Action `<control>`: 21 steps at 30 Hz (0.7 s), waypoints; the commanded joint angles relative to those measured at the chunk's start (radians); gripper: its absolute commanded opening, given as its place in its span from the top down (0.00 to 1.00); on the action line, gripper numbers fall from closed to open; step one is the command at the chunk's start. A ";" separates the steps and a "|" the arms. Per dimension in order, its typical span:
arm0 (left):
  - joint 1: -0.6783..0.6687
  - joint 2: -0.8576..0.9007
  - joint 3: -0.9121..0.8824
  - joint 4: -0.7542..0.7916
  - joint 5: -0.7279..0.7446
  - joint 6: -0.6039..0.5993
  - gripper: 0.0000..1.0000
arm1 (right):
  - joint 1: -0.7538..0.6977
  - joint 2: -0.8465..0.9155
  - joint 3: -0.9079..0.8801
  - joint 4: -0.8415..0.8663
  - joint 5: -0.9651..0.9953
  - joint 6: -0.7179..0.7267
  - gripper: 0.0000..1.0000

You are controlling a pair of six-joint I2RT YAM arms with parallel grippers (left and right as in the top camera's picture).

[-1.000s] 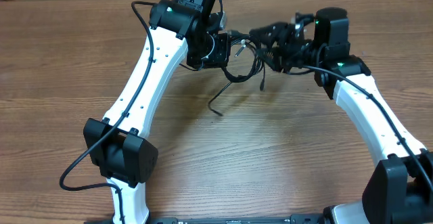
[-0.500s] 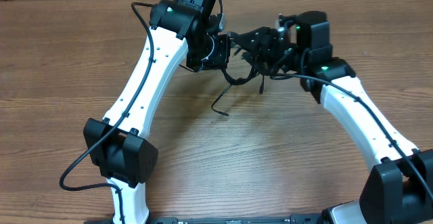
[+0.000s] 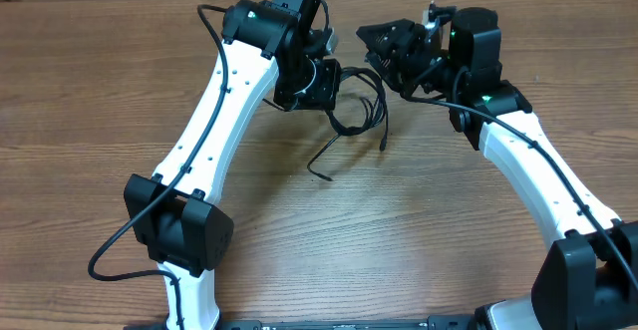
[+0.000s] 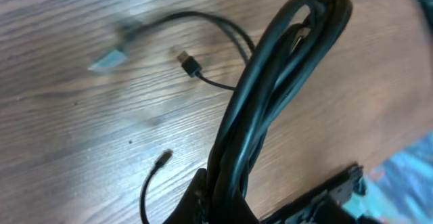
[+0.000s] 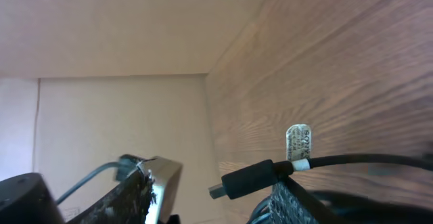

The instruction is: Untangle cables

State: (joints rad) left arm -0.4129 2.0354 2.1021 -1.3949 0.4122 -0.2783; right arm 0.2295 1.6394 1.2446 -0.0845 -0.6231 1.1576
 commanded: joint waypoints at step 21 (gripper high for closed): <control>0.125 -0.095 0.092 0.119 0.119 0.386 0.96 | -0.114 -0.122 0.055 -0.507 -0.112 -0.684 0.30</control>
State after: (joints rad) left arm -0.3061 1.9934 2.1574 -1.3037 0.4885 0.1905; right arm 0.0906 1.6150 1.2465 -0.5861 -0.6998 0.5896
